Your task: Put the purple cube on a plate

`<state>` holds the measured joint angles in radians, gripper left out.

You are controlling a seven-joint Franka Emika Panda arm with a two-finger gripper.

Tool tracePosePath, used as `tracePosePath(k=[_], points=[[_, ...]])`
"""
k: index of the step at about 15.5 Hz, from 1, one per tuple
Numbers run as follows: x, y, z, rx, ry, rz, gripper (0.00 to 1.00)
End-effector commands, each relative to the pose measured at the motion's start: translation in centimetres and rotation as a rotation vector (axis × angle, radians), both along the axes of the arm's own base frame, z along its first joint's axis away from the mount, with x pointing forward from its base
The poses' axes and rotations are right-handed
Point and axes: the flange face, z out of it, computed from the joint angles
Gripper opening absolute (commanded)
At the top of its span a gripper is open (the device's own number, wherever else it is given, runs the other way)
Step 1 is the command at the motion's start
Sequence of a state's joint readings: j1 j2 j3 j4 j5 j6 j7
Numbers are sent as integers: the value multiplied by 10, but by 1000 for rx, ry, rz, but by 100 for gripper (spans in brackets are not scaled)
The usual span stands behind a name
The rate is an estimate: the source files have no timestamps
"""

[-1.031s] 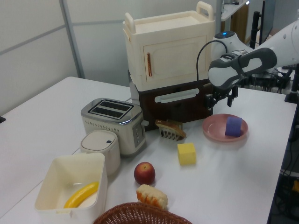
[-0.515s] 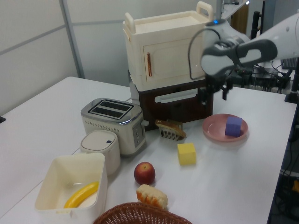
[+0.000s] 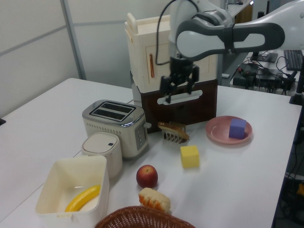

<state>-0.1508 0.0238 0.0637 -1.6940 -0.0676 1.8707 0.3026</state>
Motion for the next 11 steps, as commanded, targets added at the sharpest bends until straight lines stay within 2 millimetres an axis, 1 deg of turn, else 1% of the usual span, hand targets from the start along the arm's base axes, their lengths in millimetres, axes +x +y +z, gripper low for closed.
tracePosePath(k=[1,2,3,4,6,8,9,11], points=[[-7,70,-1,11,84,95,100],[-8,80,-3,8,101,111,100],[-9,76,-6,10,107,105,100],[-7,69,-9,2,114,110,100],[-8,40,-19,6,139,142,100],[-16,31,-7,9,138,130,100],[-20,29,0,9,141,128,100],[-22,11,7,10,132,100,100]])
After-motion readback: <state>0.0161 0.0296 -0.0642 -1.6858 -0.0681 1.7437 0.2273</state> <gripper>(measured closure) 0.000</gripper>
